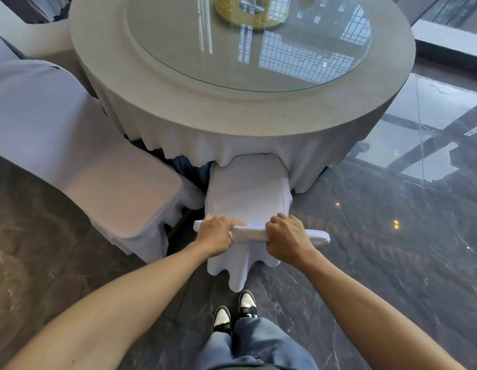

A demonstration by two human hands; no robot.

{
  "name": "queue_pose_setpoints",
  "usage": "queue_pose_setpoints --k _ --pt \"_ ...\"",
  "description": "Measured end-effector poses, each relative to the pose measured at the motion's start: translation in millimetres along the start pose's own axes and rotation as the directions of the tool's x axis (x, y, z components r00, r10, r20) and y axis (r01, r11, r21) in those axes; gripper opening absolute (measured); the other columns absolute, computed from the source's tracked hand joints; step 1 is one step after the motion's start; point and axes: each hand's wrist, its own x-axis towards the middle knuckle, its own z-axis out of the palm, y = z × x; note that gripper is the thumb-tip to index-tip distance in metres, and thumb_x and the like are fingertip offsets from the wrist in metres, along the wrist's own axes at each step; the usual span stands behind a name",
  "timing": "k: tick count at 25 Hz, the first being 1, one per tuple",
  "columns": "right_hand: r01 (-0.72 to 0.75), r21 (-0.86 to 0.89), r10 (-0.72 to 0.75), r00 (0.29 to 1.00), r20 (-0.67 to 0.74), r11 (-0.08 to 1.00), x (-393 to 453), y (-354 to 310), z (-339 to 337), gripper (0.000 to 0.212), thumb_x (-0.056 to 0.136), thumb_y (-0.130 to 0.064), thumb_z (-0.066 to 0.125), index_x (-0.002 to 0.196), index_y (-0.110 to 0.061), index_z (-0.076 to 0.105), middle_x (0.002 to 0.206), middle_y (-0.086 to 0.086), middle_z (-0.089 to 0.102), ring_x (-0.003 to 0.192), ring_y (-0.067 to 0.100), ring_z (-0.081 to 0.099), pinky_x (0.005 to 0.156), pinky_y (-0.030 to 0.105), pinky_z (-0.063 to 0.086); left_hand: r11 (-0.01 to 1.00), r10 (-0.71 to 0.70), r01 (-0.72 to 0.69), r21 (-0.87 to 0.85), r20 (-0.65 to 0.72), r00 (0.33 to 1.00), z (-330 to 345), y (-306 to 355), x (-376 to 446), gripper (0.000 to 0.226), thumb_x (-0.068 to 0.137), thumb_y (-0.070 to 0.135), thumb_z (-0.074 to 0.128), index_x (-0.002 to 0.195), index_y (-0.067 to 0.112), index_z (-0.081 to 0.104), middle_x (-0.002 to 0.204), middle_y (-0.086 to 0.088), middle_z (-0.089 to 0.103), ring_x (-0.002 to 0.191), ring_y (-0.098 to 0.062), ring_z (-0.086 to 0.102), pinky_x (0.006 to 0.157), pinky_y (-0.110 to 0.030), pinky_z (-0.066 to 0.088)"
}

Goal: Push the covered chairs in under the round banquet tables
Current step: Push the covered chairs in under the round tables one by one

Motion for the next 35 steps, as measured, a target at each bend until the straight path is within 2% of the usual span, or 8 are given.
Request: queue_pose_setpoints --k 5,9,14,17,21,24,29,35 --pt "-0.127 0.204 0.131 0.991 -0.006 0.971 13 36 7 0.012 0.066 -0.021 0.064 0.077 -0.018 0.066 0.073 -0.004 0.061 0.076 0.022 0.053 0.067 0.034 0.046 1.000 -0.003 0.004 0.020 -0.061 0.998 1 2 35 0.052 0.088 0.004 0.057 0.118 0.045 0.068 0.105 0.002 0.071 0.098 -0.025 0.057 0.086 -0.037 0.042" --pt "-0.279 0.255 0.235 0.953 0.190 0.926 32 34 -8 0.014 0.073 -0.028 0.059 0.085 -0.029 0.067 0.073 -0.005 0.062 0.068 0.024 0.055 0.055 0.031 0.037 0.994 -0.032 0.045 0.099 -0.130 0.991 -3 0 51 0.049 0.081 0.008 0.066 0.111 0.047 0.070 0.096 0.008 0.067 0.094 -0.022 0.054 0.085 -0.038 0.038" --pt "-0.277 0.272 0.242 0.958 0.157 0.921 45 21 -12 0.018 0.076 -0.025 0.059 0.090 -0.029 0.069 0.073 -0.004 0.063 0.067 0.025 0.056 0.056 0.031 0.033 0.993 -0.063 0.079 0.093 -0.160 0.985 -12 -13 59 0.020 0.080 0.027 0.069 0.089 0.045 0.072 0.079 0.011 0.064 0.082 -0.020 0.056 0.075 -0.037 0.040" --pt "-0.285 0.242 0.234 0.947 0.221 0.927 52 17 -15 0.024 0.076 -0.033 0.060 0.099 -0.030 0.068 0.082 -0.003 0.067 0.071 0.023 0.057 0.059 0.030 0.037 0.996 -0.057 0.061 0.061 -0.070 0.996 -21 -23 55 0.039 0.079 0.014 0.065 0.104 0.043 0.070 0.093 0.006 0.067 0.090 -0.024 0.057 0.080 -0.042 0.049" --pt "-0.304 0.282 0.100 0.821 0.563 0.910 84 5 -35 0.040 0.072 -0.046 0.066 0.107 -0.028 0.062 0.093 -0.003 0.065 0.086 0.021 0.060 0.066 0.031 0.041 0.994 -0.037 0.043 -0.099 0.071 0.997 -45 -44 42 0.055 0.082 0.008 0.062 0.131 0.032 0.060 0.124 0.002 0.064 0.110 -0.021 0.057 0.093 -0.044 0.050" --pt "-0.236 0.273 0.000 0.756 0.654 0.933 113 -26 -53 0.045 0.077 -0.046 0.066 0.114 -0.021 0.062 0.106 0.002 0.063 0.096 0.024 0.058 0.076 0.035 0.045 0.991 0.000 0.016 -0.132 0.123 0.992 -69 -69 29 0.051 0.085 0.019 0.063 0.135 0.030 0.057 0.131 0.005 0.062 0.118 -0.015 0.056 0.101 -0.039 0.046" --pt "-0.197 0.269 -0.006 0.796 0.605 0.943 170 -115 -73 0.052 0.089 -0.037 0.059 0.136 -0.015 0.056 0.137 0.005 0.056 0.122 0.024 0.053 0.104 0.038 0.043 0.998 0.056 -0.059 0.026 0.105 0.993 -133 -144 10 0.044 0.093 0.020 0.059 0.136 0.024 0.056 0.137 0.000 0.057 0.123 -0.019 0.053 0.099 -0.034 0.044" --pt "-0.180 0.172 0.073 0.866 0.495 0.969 239 -260 -102 0.041 0.093 -0.031 0.055 0.128 -0.010 0.057 0.131 0.011 0.058 0.112 0.029 0.057 0.095 0.041 0.048 0.931 0.204 -0.170 0.324 -0.072 0.976 -247 -276 -28 0.056 0.090 0.033 0.061 0.144 0.022 0.048 0.146 -0.004 0.050 0.134 -0.023 0.045 0.110 -0.042 0.036"
